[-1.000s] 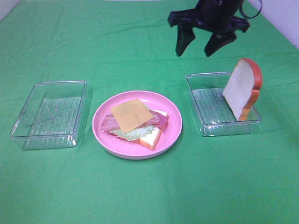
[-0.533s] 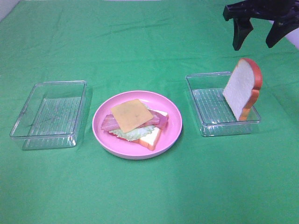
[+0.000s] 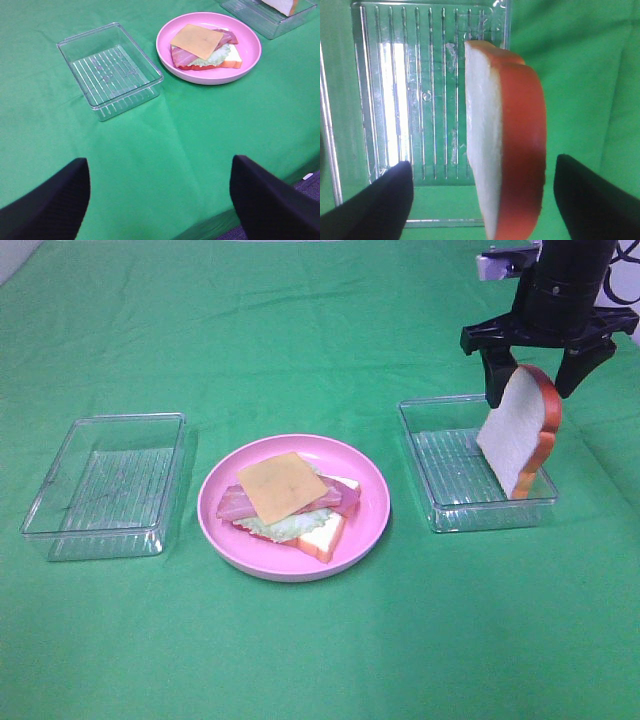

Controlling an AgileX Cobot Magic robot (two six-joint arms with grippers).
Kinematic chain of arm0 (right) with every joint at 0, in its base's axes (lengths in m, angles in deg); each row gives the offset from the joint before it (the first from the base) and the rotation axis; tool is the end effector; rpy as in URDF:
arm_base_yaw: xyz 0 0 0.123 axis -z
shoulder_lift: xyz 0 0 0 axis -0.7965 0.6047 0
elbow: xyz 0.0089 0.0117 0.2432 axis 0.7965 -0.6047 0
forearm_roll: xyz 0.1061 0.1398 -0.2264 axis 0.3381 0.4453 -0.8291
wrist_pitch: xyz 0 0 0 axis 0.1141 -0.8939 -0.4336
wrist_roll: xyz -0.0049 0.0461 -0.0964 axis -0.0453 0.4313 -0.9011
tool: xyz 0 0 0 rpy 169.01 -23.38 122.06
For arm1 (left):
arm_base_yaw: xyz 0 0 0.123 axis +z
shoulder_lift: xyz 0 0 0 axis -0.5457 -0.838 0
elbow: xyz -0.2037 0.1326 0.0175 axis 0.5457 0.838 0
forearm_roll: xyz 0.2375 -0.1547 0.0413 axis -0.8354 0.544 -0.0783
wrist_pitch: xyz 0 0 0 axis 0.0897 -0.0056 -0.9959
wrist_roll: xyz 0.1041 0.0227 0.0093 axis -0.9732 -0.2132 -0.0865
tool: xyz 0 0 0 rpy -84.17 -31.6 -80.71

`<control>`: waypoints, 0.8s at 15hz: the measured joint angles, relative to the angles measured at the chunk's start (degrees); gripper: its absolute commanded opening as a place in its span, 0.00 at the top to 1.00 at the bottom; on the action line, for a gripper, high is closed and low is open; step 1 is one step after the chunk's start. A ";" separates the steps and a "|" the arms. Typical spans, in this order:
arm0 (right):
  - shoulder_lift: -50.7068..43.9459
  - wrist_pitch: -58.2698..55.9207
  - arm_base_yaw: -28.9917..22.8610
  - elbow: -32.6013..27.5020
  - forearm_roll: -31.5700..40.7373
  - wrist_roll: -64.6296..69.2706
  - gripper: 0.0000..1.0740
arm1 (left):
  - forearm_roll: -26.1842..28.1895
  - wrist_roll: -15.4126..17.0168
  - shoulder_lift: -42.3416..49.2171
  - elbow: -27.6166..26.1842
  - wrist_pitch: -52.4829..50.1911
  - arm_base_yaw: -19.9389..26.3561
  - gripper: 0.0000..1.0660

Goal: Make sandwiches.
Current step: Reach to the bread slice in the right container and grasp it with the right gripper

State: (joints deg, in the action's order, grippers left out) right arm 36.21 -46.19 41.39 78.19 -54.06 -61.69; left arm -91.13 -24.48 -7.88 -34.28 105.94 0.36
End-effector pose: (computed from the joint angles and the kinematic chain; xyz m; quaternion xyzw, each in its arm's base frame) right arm 0.4432 0.0837 0.1537 -0.0583 0.9959 -0.0169 0.0667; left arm 0.0787 -0.0436 0.2836 0.2005 0.8411 -0.1353 0.4838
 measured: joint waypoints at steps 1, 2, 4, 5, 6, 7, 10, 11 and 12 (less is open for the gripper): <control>0.57 0.11 0.00 0.00 0.00 0.00 0.36 | 0.00 0.00 0.00 0.00 0.00 0.00 0.30; 0.92 0.11 0.00 0.00 0.00 0.00 0.39 | 0.00 0.00 0.00 0.00 0.00 0.00 0.30; 1.32 0.11 0.00 0.00 0.00 -0.40 0.54 | 0.00 0.00 0.00 0.00 0.00 0.00 0.30; 1.32 0.11 0.00 0.00 0.00 -0.52 0.63 | 0.00 0.00 0.00 0.00 0.00 0.00 0.30; 1.32 0.11 0.00 0.00 0.00 -0.57 0.67 | 0.00 0.00 0.00 0.00 0.00 0.00 0.30; 1.32 0.11 0.00 0.00 0.00 -0.57 0.87 | 0.00 0.00 0.00 0.00 0.00 0.00 0.30; 1.32 0.00 0.00 0.00 0.00 -0.57 1.00 | 0.00 0.00 0.00 0.00 0.00 0.00 0.30; 1.32 0.00 0.00 0.00 0.00 -0.57 1.00 | 0.00 0.00 0.00 0.00 0.00 0.00 0.30; 0.80 -0.06 0.00 0.00 0.00 -0.57 1.00 | 0.00 0.00 0.00 0.00 0.00 0.00 0.30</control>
State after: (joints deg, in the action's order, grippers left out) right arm 37.02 -46.25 41.39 78.19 -54.06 -62.26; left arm -91.13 -24.48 -7.88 -34.28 105.94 0.36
